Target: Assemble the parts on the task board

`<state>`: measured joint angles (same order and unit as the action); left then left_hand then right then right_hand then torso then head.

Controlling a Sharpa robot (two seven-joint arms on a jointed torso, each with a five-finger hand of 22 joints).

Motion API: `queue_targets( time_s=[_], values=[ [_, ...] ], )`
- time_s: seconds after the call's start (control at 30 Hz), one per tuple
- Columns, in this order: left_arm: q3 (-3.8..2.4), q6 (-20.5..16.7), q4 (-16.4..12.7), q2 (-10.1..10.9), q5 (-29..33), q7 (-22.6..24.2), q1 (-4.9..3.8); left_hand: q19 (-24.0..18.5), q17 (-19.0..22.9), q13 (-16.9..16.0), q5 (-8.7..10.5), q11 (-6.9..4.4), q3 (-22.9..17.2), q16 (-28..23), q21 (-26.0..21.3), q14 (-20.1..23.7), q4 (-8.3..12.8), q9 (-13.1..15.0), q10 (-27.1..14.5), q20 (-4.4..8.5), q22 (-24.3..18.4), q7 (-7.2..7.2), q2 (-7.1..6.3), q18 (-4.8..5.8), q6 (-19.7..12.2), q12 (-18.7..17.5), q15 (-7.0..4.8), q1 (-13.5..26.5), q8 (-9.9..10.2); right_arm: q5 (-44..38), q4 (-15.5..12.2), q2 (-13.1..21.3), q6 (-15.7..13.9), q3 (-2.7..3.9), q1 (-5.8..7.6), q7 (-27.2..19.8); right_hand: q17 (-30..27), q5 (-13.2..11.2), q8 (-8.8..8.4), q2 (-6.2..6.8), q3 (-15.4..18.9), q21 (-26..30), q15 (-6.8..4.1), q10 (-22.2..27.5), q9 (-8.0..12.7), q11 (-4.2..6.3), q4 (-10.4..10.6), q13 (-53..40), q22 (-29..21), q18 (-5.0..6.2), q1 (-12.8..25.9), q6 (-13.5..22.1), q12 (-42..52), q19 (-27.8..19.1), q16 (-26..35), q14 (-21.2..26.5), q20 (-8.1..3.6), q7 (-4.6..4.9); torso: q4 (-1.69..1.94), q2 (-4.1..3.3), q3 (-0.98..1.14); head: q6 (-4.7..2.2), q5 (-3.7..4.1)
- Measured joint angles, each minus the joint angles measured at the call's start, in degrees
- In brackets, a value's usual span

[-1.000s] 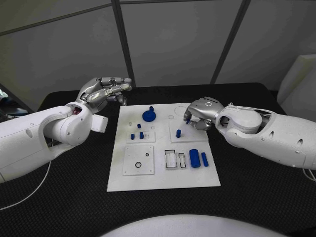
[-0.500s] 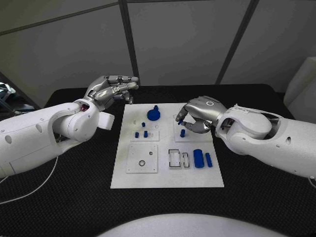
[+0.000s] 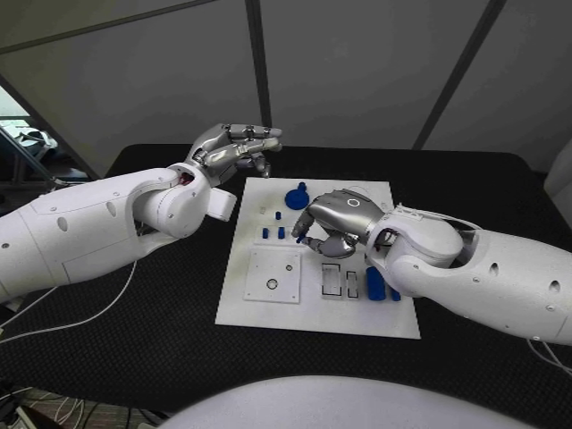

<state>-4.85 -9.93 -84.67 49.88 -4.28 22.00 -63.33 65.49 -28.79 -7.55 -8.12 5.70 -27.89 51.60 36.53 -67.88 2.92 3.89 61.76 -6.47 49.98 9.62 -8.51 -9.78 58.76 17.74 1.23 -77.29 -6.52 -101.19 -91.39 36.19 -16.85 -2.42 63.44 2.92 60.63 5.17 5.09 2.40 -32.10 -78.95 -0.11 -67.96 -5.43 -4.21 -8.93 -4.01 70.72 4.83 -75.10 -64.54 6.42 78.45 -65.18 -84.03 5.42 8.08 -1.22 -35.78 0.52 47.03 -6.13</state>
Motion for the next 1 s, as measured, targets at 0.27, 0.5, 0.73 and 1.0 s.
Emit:
queue_targets(
  time_s=[0.27, 0.5, 0.73, 1.0],
  values=[
    [0.00, 0.0, 0.3, -0.5, 0.0, 0.0, -0.01, 0.0, 0.1, 0.0, 0.00, 0.00, 0.0, 0.0, 0.0, 0.0, 0.0, 0.0, 0.0, 0.00, 0.0, 0.00, 0.00, 0.00, 0.0, 0.0, 0.00, 0.0, 0.0, -0.4, 1.8, -3.1, 2.3, -0.89, -1.22, -0.5, 0.0, 0.0, -0.01, 0.00, 0.0, 0.0, 0.00, 0.0, 0.0, 0.00, 0.0, 0.1, 0.0, 0.01, 0.0, 0.0, -0.3, 0.0, 0.0, 0.0, 0.00, 0.00, -0.10, -0.04, 0.03, 0.81, -1.70],
    [0.00, 0.0, 0.5, -0.7, 0.0, 0.0, -0.02, 0.0, 0.1, 0.0, 0.00, 0.00, 0.0, 0.0, 0.0, 0.0, 0.0, 0.0, 0.0, 0.00, 0.0, 0.00, 0.00, 0.00, 0.0, 0.0, 0.00, 0.0, 0.0, -1.3, 2.8, -4.1, 4.0, -1.09, -1.71, -0.5, 0.0, 0.0, -0.23, 0.01, 0.0, 0.0, 0.00, 0.0, 0.0, 0.00, 0.0, 0.1, 0.2, 0.03, 0.0, 0.2, -0.5, 0.2, -0.2, 0.0, 0.20, 0.20, -0.11, -0.04, 0.04, 1.21, -2.60],
    [0.00, 0.0, 0.7, -0.9, 0.0, -0.1, -0.02, 0.0, 0.1, 0.0, 0.00, 0.00, 0.0, 0.0, 0.0, 0.0, 0.0, 0.0, 0.0, 0.00, 0.0, 0.00, 0.00, 0.00, 0.0, 0.0, 0.00, 0.0, 0.0, -2.1, 3.2, -4.6, 5.3, -1.14, -1.90, -0.5, 0.1, 0.0, -0.29, 0.01, 0.0, -0.2, 0.00, 0.0, 0.0, 0.00, 0.0, 0.1, 0.2, 0.03, 0.0, 0.2, -0.5, 0.2, -0.2, 0.0, 0.20, 0.20, -0.15, -0.04, 0.05, 1.55, -3.03],
    [0.00, 0.1, 0.8, -0.9, 0.0, -0.1, -0.02, 0.0, 0.1, 0.0, 0.00, 0.00, 0.2, 0.0, 0.0, 0.0, 0.2, 0.0, 0.0, 0.00, -0.1, 0.00, 0.00, 0.00, 0.0, 0.2, 0.00, 0.0, 0.0, -2.8, 3.5, -4.9, 6.8, -1.18, -1.97, -0.5, 0.1, 0.0, -0.30, 0.01, 0.0, -0.2, 0.00, 0.0, 0.1, 0.00, 0.0, 0.1, 0.2, 0.03, 0.0, 0.2, -0.5, 0.2, -0.2, 0.0, 0.20, 0.19, -0.18, -0.06, 0.06, 2.11, -3.20]
  ],
)
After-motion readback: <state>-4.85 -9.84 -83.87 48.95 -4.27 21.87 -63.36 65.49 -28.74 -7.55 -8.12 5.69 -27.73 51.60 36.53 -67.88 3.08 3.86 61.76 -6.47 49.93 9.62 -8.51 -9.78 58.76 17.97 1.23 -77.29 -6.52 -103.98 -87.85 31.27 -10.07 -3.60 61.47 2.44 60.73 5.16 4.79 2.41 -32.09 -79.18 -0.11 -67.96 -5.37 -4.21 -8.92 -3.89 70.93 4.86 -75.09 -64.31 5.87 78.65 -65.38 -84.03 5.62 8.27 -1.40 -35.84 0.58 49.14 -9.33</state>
